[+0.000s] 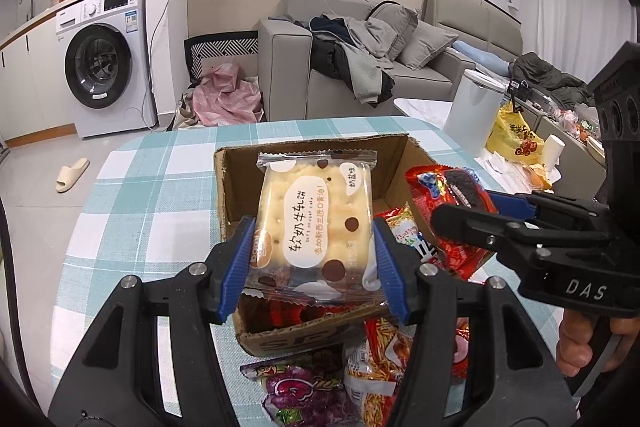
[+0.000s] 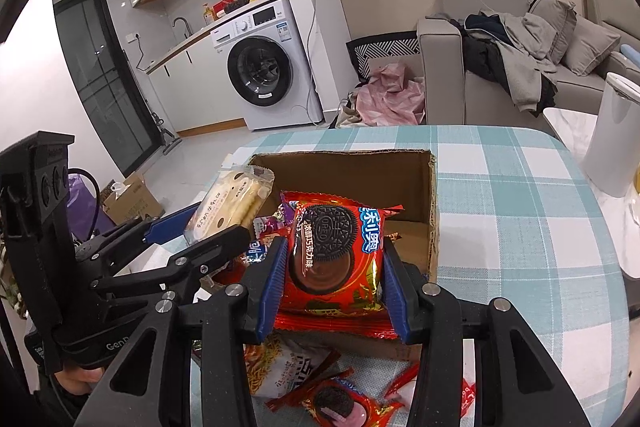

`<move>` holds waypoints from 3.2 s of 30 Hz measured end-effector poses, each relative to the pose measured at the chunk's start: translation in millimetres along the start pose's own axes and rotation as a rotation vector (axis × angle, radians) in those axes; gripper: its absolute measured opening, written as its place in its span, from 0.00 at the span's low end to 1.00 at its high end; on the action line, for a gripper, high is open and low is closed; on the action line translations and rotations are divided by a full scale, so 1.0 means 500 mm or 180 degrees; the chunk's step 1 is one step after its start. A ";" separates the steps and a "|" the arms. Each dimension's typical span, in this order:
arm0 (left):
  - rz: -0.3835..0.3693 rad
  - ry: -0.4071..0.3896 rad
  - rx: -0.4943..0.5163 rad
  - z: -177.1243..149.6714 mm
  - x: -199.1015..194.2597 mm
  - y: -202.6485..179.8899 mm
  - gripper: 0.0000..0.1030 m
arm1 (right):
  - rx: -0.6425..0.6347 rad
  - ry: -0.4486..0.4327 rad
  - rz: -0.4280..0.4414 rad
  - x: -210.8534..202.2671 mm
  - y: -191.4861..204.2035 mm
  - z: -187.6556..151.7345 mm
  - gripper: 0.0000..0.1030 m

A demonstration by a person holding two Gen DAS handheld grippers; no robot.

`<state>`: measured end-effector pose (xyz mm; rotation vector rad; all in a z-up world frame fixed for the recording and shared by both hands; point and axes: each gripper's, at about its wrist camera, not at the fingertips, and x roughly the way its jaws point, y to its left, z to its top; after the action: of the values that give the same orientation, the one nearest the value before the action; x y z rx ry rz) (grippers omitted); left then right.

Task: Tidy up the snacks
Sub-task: 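Lift the bread bag with the left tool while the right tool lifts the cookie pack over the box, then lower both packs into the box and open both tools, then withdraw both tools from the box toward the remaining snacks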

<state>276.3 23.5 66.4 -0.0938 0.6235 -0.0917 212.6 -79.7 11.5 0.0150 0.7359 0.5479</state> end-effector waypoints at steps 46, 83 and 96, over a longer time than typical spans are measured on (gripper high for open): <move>0.0190 -0.0035 -0.0085 -0.133 -0.147 0.043 0.99 | -0.0131 -0.0171 -0.0333 -0.122 -0.028 -0.097 1.00; 0.0399 0.0329 -0.0090 -0.228 -0.099 0.063 0.99 | 0.0239 0.0361 -0.0608 -0.051 -0.132 -0.192 1.00; 0.0319 0.0487 -0.0191 -0.241 -0.059 0.074 0.99 | 0.0376 0.0615 -0.0728 0.024 -0.184 -0.218 1.00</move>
<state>184.0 56.1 -18.3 -0.1142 0.7827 0.0170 192.9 -172.1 -96.0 -0.0126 0.9443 0.2893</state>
